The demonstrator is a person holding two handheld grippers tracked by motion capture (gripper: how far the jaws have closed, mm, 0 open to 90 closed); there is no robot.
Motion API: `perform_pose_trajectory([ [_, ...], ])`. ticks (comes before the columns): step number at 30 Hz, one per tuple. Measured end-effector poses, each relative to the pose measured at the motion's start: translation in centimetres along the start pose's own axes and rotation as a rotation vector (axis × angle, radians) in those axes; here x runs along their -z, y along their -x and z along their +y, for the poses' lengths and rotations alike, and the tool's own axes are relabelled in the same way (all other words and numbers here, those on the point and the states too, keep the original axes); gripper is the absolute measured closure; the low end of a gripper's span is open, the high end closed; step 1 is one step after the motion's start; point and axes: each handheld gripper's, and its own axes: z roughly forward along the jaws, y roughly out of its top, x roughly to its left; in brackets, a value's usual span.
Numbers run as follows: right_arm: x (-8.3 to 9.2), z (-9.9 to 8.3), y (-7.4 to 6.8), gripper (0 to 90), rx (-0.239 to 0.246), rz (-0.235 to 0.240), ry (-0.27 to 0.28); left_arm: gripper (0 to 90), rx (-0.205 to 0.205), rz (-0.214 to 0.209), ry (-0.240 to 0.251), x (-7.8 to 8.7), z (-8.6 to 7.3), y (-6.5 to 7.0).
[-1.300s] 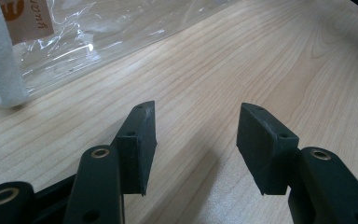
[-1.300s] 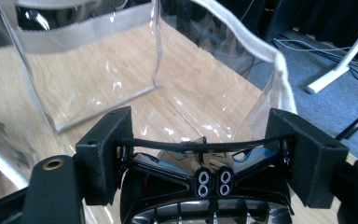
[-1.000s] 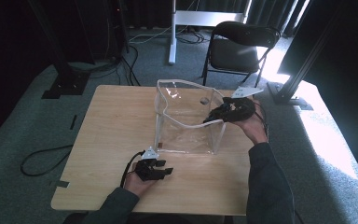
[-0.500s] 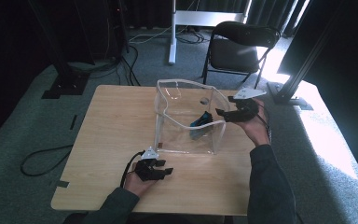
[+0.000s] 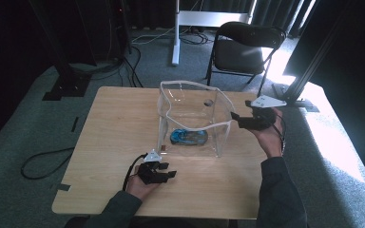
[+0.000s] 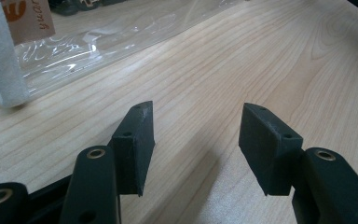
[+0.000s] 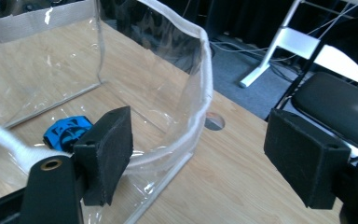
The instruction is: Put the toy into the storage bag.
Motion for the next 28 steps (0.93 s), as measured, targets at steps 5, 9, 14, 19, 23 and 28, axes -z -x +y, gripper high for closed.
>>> perform_pose_trajectory([
  [5,1.3,-0.8,-0.1,23.3,-0.017,-0.03,0.023,45.7,-0.002,0.0,-0.001,0.0,0.0,0.0],
  [9,1.8,-1.8,0.0,23.3,-0.035,-0.03,0.017,45.7,-0.001,-0.001,-0.001,0.0,0.0,0.0],
  [14,1.6,-3.2,-0.2,23.3,-0.055,-0.028,0.004,45.7,0.0,-0.001,-0.001,0.0,0.0,0.0],
  [19,0.7,-5.3,-1.3,23.2,-0.065,-0.015,-0.037,45.7,-0.002,-0.001,-0.001,0.0,0.0,-0.1],
  [23,-0.2,-7.2,-2.2,23.2,-0.068,0.003,-0.085,45.6,-0.001,-0.002,-0.002,0.0,0.0,0.0],
  [28,-1.3,-10.8,-2.9,23.2,-0.139,0.029,-0.13,45.6,0.003,-0.003,-0.001,0.0,0.0,-0.1],
])
